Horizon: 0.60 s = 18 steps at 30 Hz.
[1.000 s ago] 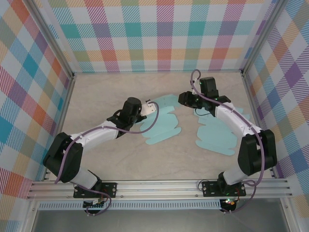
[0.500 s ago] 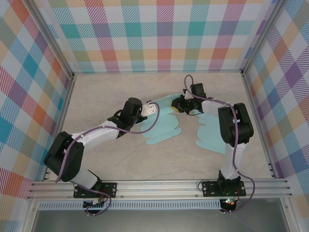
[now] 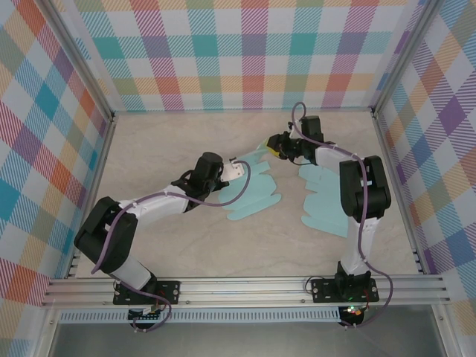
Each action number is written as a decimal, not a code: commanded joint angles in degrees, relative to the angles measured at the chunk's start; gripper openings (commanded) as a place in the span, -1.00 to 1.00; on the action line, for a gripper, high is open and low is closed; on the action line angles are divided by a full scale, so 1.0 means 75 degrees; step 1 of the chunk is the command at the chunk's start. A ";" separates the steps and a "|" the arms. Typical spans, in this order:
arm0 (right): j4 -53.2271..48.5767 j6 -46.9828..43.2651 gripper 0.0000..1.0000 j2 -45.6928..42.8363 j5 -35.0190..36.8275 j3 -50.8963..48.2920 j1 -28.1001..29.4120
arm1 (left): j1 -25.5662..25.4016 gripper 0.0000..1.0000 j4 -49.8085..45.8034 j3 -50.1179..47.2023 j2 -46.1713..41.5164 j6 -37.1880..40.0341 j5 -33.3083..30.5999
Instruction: Fold the paper box
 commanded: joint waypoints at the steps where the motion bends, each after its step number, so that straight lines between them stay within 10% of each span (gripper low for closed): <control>1: -0.1119 -0.0845 -0.39 -0.0818 0.0524 0.0050 -0.0120 | -0.0083 -1.00 -0.0016 0.0266 0.0310 0.0205 -0.0228; 18: -0.3604 -0.2313 -0.02 -0.1468 0.1578 0.1022 0.0369 | -0.0240 -1.00 0.0788 0.0342 0.0712 0.0652 -0.0498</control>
